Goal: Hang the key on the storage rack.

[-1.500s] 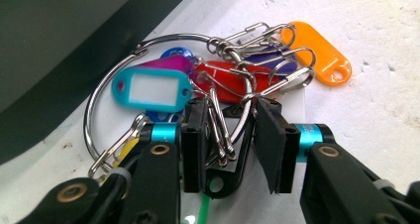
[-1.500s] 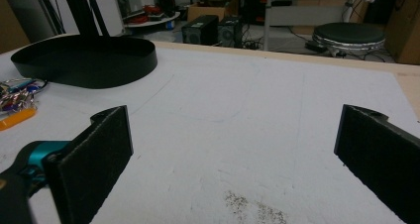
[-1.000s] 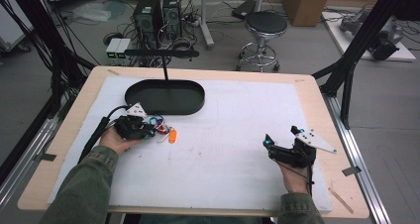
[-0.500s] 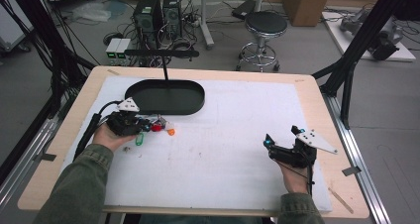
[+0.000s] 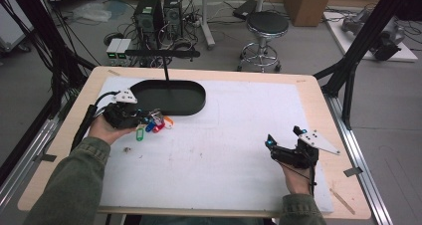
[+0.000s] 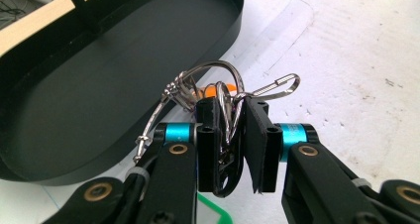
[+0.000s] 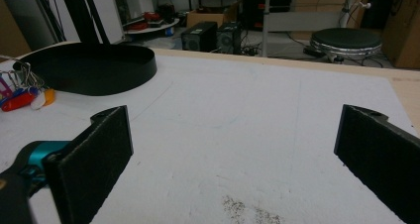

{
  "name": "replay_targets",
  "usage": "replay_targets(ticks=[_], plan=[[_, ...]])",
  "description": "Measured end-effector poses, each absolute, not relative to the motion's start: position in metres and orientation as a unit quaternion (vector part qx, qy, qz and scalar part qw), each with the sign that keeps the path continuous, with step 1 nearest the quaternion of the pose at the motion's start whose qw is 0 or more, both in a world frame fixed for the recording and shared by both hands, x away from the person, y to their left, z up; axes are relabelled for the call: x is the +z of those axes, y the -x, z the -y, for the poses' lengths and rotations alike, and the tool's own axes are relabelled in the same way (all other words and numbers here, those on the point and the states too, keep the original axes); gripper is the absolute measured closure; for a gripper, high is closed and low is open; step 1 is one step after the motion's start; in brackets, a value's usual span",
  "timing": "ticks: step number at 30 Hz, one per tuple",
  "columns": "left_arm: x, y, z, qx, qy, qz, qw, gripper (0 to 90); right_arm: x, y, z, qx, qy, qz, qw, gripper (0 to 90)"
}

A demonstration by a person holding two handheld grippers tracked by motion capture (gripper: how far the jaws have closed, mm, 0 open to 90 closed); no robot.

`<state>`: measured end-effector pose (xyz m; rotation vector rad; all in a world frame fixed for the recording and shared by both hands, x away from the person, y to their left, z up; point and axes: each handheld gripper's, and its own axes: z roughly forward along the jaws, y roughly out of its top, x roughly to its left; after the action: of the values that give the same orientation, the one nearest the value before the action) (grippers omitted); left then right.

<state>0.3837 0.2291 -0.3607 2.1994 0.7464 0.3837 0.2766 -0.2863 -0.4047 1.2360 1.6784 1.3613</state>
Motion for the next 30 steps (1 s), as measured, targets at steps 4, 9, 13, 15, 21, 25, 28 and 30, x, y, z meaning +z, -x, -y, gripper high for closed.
replay_targets(ticks=[4, 9, 13, 15, 21, 25, 28, 30], plan=[[-0.353, -0.385, -0.23, 0.148, -0.861, -0.294, 0.387, 76.4, -0.405, -0.276, 0.286, 0.518, -0.47, -0.638, 0.32, 0.5], [-0.343, -0.386, -0.231, 0.149, -0.861, -0.292, 0.388, 76.3, -0.405, -0.277, 0.286, 0.519, -0.47, -0.639, 0.32, 0.5], [-0.336, -0.386, -0.232, 0.151, -0.861, -0.289, 0.391, 76.4, -0.405, -0.277, 0.286, 0.519, -0.47, -0.638, 0.32, 0.5], [-0.333, -0.386, -0.232, 0.153, -0.859, -0.289, 0.394, 76.4, -0.405, -0.277, 0.286, 0.519, -0.47, -0.638, 0.321, 0.5], [-0.325, -0.389, -0.234, 0.155, -0.862, -0.289, 0.386, 76.4, -0.405, -0.277, 0.286, 0.519, -0.469, -0.639, 0.32, 0.5], [-0.314, -0.39, -0.234, 0.159, -0.857, -0.287, 0.396, 76.3, -0.405, -0.277, 0.287, 0.519, -0.469, -0.639, 0.32, 0.5], [-0.306, -0.392, -0.236, 0.161, -0.854, -0.286, 0.404, 76.3, -0.405, -0.277, 0.287, 0.52, -0.468, -0.638, 0.321, 0.5], [-0.3, -0.392, -0.236, 0.165, -0.855, -0.283, 0.403, 76.3, -0.405, -0.277, 0.287, 0.52, -0.468, -0.639, 0.32, 0.5]])
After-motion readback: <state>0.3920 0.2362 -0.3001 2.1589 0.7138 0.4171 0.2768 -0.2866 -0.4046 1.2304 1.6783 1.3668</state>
